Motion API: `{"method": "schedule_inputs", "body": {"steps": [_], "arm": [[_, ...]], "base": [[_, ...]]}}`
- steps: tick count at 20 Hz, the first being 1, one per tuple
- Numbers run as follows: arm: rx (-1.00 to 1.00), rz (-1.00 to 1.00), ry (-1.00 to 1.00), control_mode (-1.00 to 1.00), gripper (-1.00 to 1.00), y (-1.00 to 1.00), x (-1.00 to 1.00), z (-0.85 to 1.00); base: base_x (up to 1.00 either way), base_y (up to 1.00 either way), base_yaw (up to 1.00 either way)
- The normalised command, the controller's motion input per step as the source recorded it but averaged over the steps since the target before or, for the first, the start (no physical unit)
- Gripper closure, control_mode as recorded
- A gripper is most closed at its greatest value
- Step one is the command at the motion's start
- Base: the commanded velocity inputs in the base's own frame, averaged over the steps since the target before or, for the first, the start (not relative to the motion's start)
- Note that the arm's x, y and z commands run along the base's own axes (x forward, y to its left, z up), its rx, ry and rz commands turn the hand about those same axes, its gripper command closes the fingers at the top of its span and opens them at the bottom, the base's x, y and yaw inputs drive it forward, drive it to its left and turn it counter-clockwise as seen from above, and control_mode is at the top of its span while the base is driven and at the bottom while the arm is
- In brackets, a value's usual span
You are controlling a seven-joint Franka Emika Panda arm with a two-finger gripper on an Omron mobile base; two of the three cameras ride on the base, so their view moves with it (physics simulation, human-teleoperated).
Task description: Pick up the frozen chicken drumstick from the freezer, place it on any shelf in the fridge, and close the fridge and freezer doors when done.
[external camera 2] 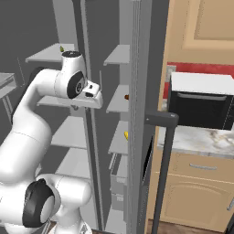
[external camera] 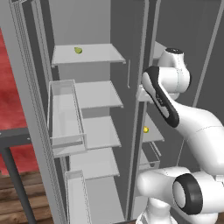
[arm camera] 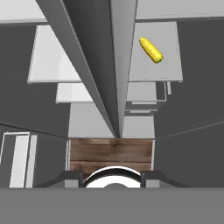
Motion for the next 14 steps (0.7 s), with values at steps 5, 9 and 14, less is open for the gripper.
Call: {"method": "schedule_inputs", "body": {"steps": [5, 9, 14], "arm": [[0.0, 0.0, 0.0, -1.0, -1.0, 0.0, -0.31, -0.08], [0.0, 0.0, 0.0, -1.0, -1.0, 0.0, -0.39, -0.32], [-0.07, 0.0, -0.03, -1.0, -1.0, 0.0, -0.18, -0.4]], "base": [[0.0, 0.0, 0.0], [0.0, 0.0, 0.0], [0.0, 0.0, 0.0]]}}
